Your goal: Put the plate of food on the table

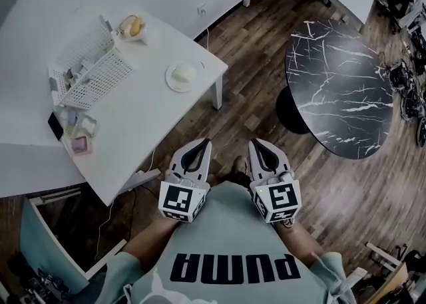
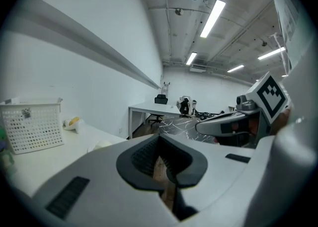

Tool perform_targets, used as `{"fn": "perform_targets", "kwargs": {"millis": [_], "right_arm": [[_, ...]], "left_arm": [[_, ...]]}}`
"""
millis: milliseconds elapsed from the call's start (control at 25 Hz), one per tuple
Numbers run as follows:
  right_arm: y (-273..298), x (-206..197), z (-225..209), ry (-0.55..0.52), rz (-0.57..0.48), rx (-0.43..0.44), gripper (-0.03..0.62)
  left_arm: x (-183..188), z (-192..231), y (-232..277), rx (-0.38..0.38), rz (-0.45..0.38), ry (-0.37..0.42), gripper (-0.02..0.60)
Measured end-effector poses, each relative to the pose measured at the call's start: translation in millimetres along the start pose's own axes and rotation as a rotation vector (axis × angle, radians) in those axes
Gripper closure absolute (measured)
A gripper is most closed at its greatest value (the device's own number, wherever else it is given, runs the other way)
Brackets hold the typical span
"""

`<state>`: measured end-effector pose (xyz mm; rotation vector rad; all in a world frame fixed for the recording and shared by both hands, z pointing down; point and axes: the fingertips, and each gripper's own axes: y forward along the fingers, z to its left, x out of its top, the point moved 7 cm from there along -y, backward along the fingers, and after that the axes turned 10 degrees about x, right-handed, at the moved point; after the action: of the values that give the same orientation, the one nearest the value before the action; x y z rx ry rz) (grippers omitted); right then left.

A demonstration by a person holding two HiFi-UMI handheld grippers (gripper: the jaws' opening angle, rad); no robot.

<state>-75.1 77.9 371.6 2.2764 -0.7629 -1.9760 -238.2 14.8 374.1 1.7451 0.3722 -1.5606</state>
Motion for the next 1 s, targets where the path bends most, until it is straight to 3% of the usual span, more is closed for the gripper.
{"fn": "perform_targets", "kwargs": {"millis": [1000], "right_arm": [[19.0, 13.8, -85.0, -0.031, -0.038, 0.214, 0.586]], "left_arm": [[16.5, -36.3, 42.2, 0.230, 0.029, 0.003, 0.575]]}}
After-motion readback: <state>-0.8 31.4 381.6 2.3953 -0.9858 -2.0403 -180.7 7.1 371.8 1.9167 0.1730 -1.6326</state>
